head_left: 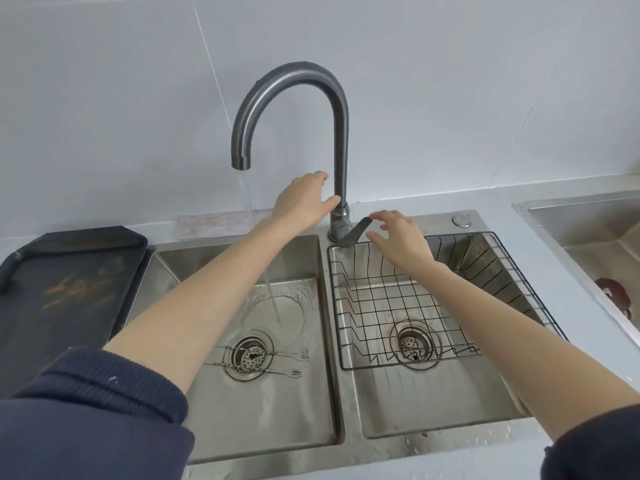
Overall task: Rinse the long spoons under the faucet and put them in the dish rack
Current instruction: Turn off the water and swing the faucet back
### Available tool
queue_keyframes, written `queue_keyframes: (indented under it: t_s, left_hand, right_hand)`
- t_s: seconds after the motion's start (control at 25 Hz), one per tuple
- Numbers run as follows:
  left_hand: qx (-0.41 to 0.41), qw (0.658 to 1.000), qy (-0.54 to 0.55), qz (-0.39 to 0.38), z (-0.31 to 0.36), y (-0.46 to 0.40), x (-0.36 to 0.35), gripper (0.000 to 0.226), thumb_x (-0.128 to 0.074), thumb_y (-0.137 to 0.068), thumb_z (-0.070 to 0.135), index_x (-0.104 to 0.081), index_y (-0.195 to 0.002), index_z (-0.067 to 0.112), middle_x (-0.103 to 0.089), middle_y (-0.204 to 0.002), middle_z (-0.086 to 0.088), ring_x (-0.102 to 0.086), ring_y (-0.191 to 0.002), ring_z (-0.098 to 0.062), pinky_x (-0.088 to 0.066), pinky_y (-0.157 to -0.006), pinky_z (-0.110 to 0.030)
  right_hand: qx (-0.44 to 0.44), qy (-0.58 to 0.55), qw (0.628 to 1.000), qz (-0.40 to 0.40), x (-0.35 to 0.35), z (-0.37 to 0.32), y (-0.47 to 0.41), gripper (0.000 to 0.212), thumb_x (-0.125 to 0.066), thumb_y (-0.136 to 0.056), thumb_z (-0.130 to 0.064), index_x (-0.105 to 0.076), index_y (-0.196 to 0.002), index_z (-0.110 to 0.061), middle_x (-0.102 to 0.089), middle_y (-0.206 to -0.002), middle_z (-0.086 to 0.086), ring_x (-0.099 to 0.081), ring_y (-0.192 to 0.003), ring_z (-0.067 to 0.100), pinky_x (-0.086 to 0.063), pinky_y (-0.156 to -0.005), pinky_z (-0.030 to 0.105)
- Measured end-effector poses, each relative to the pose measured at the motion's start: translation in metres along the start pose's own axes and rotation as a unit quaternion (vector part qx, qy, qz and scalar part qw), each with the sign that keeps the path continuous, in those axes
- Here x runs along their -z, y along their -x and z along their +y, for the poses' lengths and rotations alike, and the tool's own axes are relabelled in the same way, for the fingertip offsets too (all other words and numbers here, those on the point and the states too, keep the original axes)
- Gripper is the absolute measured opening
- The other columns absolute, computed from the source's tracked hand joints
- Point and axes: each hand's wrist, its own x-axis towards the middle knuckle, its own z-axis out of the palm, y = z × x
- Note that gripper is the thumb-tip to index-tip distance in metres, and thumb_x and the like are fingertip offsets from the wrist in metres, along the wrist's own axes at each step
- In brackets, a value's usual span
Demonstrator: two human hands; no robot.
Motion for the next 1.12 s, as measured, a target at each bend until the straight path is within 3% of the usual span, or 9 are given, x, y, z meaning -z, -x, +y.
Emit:
queue_keyframes:
  t_s: [0.12, 0.24, 0.4, 0.56, 0.88, 1.12]
  left_hand:
    - [0.015, 1.0, 0.017, 0.01, 0.007, -0.021, -0.003, 0.058, -0.051, -0.093, 0.031, -0.031, -0.142, 0.007, -0.045, -0.143, -0.01, -0.042, -0.131, -0.026, -0.038, -0.105, -0.039]
    - [0.056, 0.992, 0.112, 0.019, 0.013, -0.041, -0.006, 0.06, -0.053, -0.091, 0.031, -0.03, -0.141, 0.006, -0.045, -0.143, -0.011, -0.043, -0.131, -0.026, -0.039, -0.106, -0.038]
    - [0.096, 0.972, 0.211, 0.044, 0.016, -0.061, -0.004, 0.05, -0.054, -0.091, 0.03, -0.042, -0.134, 0.008, -0.054, -0.135, -0.009, -0.052, -0.122, -0.024, -0.048, -0.1, -0.039]
    - [0.098, 0.948, 0.293, 0.077, 0.022, -0.074, -0.004, 0.034, -0.053, -0.091, 0.024, -0.055, -0.121, 0.009, -0.062, -0.125, -0.005, -0.056, -0.117, -0.02, -0.044, -0.094, -0.028]
    - [0.096, 0.941, 0.313, 0.09, 0.023, -0.075, -0.011, 0.034, -0.051, -0.092, 0.018, -0.051, -0.124, 0.009, -0.061, -0.125, -0.004, -0.06, -0.11, -0.021, -0.046, -0.098, -0.032]
    - [0.079, 0.941, 0.323, 0.068, 0.023, -0.067, -0.009, 0.038, -0.05, -0.093, 0.017, -0.047, -0.13, 0.011, -0.057, -0.131, -0.004, -0.058, -0.115, -0.019, -0.042, -0.096, -0.027]
  right_hand:
    - [0.0, -0.02, 1.0, 0.006, -0.004, 0.006, -0.018, 0.035, -0.053, -0.091, -0.017, -0.052, -0.125, -0.012, -0.056, -0.128, 0.012, -0.059, -0.111, 0.028, -0.052, -0.09, 0.044]
    - [0.002, -0.044, 0.999, 0.013, -0.009, 0.008, -0.031, 0.028, -0.053, -0.091, -0.016, -0.058, -0.117, -0.009, -0.06, -0.121, 0.012, -0.062, -0.106, 0.026, -0.052, -0.088, 0.041]
    - [0.009, -0.056, 0.998, 0.031, -0.016, 0.012, -0.039, 0.019, -0.055, -0.091, -0.014, -0.067, -0.103, -0.005, -0.065, -0.109, 0.013, -0.064, -0.097, 0.026, -0.051, -0.084, 0.037]
    - [-0.005, -0.064, 0.997, 0.033, -0.013, 0.014, -0.048, 0.016, -0.059, -0.087, -0.015, -0.071, -0.094, -0.007, -0.07, -0.099, 0.012, -0.065, -0.092, 0.025, -0.049, -0.081, 0.032]
    - [-0.022, -0.093, 0.995, 0.04, -0.006, 0.01, -0.067, 0.013, -0.064, -0.084, -0.014, -0.074, -0.091, -0.009, -0.075, -0.094, 0.012, -0.067, -0.092, 0.024, -0.053, -0.089, 0.038]
    - [-0.036, -0.083, 0.995, 0.034, -0.008, 0.007, -0.065, 0.015, -0.06, -0.086, -0.014, -0.072, -0.092, -0.01, -0.074, -0.097, 0.01, -0.065, -0.094, 0.024, -0.05, -0.083, 0.03]
